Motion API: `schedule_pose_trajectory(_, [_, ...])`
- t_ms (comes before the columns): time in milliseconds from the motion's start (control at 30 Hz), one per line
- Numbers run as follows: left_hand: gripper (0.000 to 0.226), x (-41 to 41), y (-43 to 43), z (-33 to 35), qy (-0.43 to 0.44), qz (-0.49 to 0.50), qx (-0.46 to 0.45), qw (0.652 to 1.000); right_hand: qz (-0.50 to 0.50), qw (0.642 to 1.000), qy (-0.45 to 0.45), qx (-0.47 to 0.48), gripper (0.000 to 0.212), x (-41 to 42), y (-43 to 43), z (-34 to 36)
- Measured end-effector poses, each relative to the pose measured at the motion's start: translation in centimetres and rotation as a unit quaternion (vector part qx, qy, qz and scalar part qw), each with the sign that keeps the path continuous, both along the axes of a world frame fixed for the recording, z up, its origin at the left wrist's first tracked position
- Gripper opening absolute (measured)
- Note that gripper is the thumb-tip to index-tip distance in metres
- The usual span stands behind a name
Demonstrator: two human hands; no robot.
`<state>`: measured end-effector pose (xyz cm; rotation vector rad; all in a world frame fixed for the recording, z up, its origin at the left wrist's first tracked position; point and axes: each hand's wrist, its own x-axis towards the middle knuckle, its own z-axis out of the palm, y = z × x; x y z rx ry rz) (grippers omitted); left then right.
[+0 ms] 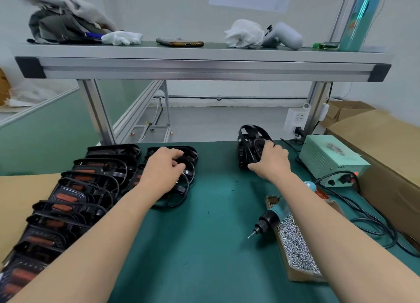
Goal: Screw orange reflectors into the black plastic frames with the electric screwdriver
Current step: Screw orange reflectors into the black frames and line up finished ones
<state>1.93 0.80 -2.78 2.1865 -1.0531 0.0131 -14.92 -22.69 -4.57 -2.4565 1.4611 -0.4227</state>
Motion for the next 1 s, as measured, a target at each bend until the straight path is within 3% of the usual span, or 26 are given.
schedule_pose_trajectory(100, [0.032,-2.2,-0.3,-0.5,0.152,-0.007,-0.079,0.985,0.039,0.998,-0.054,0.006,0.09,0.0,2.4,0.9])
schedule_pose_trajectory(200, [0.03,-4.0,-0.6,-1.2,0.325,-0.011,-0.163,0.931,0.088,0.99,-0.107,0.034,0.092,0.0,5.7,1.6])
schedule_pose_trajectory(333, [0.023,-5.9,-0.2,-1.5,0.436,-0.036,-0.242,0.866,0.157,0.963,-0.186,0.114,0.086,0.3,10.3,2.3])
schedule_pose_trajectory(433, [0.016,-6.9,0.4,-1.2,0.381,-0.05,-0.271,0.883,0.206,0.929,-0.252,0.176,0.064,0.2,13.2,2.2])
schedule_pose_trajectory(533, [0.014,-7.6,1.2,-0.8,0.297,-0.049,-0.259,0.918,0.232,0.912,-0.279,0.191,0.066,0.5,14.7,1.5])
schedule_pose_trajectory(633, [0.022,-8.1,2.0,-0.8,0.253,-0.06,-0.243,0.934,0.247,0.901,-0.302,0.189,0.055,0.6,15.1,1.1])
schedule_pose_trajectory(733, [0.024,-8.7,2.2,-0.7,0.214,-0.052,-0.22,0.95,0.278,0.891,-0.299,0.197,0.056,0.3,15.5,1.0])
schedule_pose_trajectory(800, [0.024,-8.9,2.4,-0.7,0.167,-0.039,-0.181,0.968,0.322,0.883,-0.259,0.223,0.059,-0.4,15.2,1.3])
schedule_pose_trajectory(900, [0.026,-8.6,3.6,-1.1,0.076,-0.058,-0.112,0.989,0.381,0.894,-0.068,0.228,0.071,-2.1,11.8,2.6])
schedule_pose_trajectory(933, [0.027,-8.4,4.2,-1.3,0.038,-0.073,-0.088,0.993,0.365,0.906,-0.029,0.212,0.07,-2.5,9.9,3.0])
schedule_pose_trajectory(1000, [0.029,-8.2,5.6,-2.0,-0.04,-0.106,-0.042,0.993,0.278,0.944,-0.035,0.173,0.057,-3.0,6.2,3.3])
